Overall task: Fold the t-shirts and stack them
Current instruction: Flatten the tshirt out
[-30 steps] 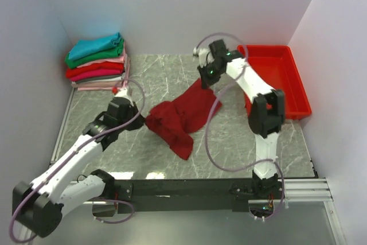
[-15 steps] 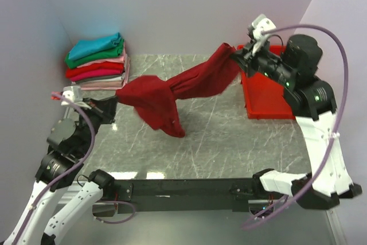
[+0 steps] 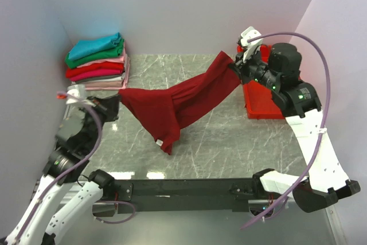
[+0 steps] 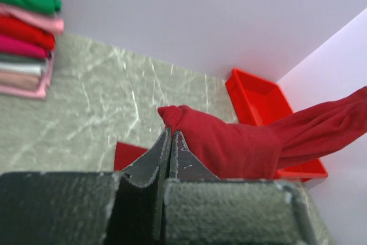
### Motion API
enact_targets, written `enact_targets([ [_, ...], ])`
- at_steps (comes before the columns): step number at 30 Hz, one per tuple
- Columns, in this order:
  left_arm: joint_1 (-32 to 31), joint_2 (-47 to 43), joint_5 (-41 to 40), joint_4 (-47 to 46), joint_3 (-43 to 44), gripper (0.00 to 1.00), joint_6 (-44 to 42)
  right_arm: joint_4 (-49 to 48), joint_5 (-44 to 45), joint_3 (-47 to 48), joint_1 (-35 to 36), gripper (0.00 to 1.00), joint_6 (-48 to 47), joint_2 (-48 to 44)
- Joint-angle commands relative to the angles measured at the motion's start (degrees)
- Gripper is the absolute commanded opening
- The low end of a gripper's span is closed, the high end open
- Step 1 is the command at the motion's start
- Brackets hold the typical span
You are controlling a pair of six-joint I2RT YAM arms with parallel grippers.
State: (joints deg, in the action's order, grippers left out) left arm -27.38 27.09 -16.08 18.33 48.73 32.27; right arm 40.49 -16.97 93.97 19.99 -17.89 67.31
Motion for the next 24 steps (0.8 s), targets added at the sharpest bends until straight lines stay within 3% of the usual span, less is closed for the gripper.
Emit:
enact_targets([
  [1,0.0,5.7,1.1,-5.2,-3.1,0.0,4.5,-6.8,5.7,-4.2,-0.5,0.0,-0.3,-0.5],
  [8,0.0,23.1,2.5,-13.1,-6.2,0.0,6.1,-12.1,10.6,-13.5,-2.1,0.0,0.0,8.7],
  [15,2.8,35.3,-2.5,-14.3,-2.7,0.02,6.0,-12.7,12.2,-8.6,-3.1,0.0,0.8,22.5],
  [18,7.3,39.9,0.7,-11.3,0.4,0.28,6.1,-12.5,11.4,-6.8,-3.5,0.0,1.6,25.1],
  [19,8.6,40.8,1.9,-10.3,1.4,0.47,5.0,-12.5,11.2,-6.7,-3.6,0.0,2.0,25.7],
  [22,7.3,42.0,9.5,-6.2,5.7,0.62,0.4,-12.5,10.0,-7.4,-3.6,0.0,1.9,26.0],
  [24,4.8,39.6,15.6,-5.8,5.7,0.65,-2.1,-12.8,9.4,-8.5,-3.8,0.0,1.7,25.9],
])
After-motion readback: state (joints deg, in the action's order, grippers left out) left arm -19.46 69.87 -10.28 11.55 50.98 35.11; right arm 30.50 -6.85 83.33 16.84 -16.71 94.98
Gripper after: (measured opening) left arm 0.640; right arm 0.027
